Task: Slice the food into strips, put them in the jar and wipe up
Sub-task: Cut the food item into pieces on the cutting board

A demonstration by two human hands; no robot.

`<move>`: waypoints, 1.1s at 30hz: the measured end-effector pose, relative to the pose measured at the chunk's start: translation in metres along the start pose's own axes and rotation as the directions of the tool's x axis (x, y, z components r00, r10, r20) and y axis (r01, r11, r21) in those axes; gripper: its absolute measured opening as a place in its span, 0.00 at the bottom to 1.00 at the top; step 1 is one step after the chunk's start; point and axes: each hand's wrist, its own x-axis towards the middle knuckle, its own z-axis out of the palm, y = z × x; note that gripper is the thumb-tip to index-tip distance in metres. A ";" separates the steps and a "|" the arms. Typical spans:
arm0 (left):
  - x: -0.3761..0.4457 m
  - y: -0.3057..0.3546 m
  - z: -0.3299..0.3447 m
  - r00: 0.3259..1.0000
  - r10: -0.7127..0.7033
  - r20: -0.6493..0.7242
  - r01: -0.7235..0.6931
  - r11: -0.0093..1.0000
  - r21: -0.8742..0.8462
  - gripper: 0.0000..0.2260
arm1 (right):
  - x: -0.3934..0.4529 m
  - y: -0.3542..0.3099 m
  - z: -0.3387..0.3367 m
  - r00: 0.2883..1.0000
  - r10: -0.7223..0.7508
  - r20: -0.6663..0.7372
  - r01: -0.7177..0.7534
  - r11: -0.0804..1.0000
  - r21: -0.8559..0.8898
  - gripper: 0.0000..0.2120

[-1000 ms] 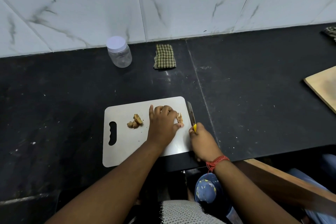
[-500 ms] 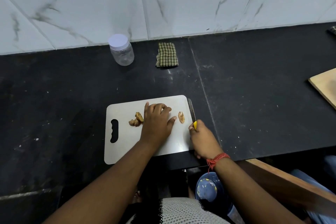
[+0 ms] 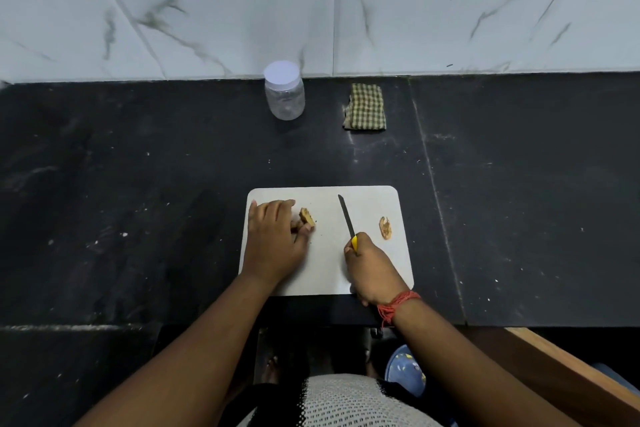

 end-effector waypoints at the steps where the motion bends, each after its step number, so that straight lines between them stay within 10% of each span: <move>1: -0.001 -0.002 0.000 1.000 -0.002 0.014 0.002 1.000 0.005 0.23 | 0.000 -0.002 0.003 1.000 0.000 0.008 0.000 1.000 -0.013 0.07; 33: 0.009 0.001 -0.005 0.993 -0.047 0.105 0.082 0.930 -0.359 0.04 | 0.011 -0.025 0.037 0.994 -0.108 0.020 0.110 0.969 -0.219 0.03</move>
